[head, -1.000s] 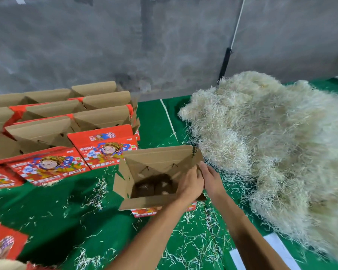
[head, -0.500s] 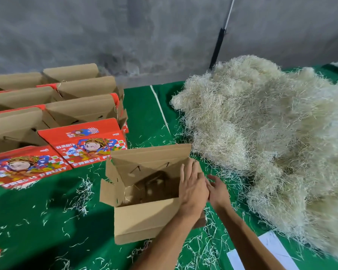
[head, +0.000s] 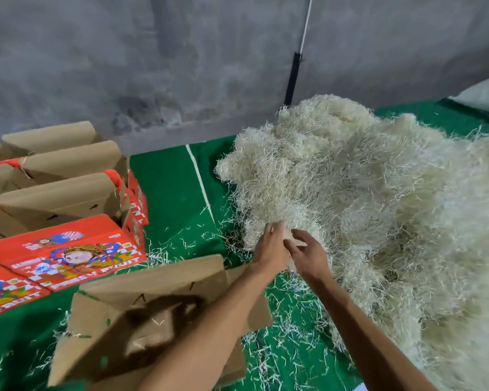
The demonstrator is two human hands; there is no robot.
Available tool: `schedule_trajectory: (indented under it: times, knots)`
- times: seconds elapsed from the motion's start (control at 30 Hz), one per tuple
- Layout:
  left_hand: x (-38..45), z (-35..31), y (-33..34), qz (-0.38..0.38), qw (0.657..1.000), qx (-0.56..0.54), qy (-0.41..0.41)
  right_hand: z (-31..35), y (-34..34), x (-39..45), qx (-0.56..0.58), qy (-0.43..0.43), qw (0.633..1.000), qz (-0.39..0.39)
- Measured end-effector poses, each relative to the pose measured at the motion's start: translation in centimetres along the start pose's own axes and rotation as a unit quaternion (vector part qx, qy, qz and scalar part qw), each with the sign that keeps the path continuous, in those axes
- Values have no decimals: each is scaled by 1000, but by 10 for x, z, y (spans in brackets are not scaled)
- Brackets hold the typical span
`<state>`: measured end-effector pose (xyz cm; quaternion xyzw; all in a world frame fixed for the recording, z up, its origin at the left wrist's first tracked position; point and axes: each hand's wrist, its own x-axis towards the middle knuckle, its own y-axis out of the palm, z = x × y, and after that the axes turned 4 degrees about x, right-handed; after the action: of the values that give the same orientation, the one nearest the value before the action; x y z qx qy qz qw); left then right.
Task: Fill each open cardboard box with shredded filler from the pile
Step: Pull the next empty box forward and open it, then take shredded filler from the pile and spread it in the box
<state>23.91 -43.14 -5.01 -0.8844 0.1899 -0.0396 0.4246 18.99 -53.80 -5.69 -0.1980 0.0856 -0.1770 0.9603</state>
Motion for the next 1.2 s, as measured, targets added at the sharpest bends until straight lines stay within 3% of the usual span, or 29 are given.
schedule_trajectory:
  times: [0.13,0.23,0.4,0.5,0.57,0.7,0.83,1.0,1.1,1.2]
  knots:
    - [63,6,10,-39,987,-43,-147,-10,-1,48,-40,-16,999,-2]
    - [98,19,17,-17,973,-66,-222,-20,4,78,-73,-9,997,2]
    - [127,30,45,46,963,-117,-240,-45,20,101,-63,31,996,58]
    - [127,27,57,74,923,-250,-283,-50,27,96,0,46,995,87]
    - [126,24,53,43,899,-302,-314,-47,27,91,22,37,994,98]
    - [125,12,21,-55,886,-337,-313,-21,13,81,71,10,997,26]
    - [113,-14,-38,-136,829,-452,-298,20,0,66,78,-22,997,-20]
    - [69,-30,-109,-209,784,-515,-277,70,-3,25,102,-76,988,-82]
    - [34,-30,-152,-209,737,-580,-279,96,1,1,152,-73,980,-100]
    - [-11,-29,-184,-179,678,-661,-266,121,14,-24,164,-66,982,-62]
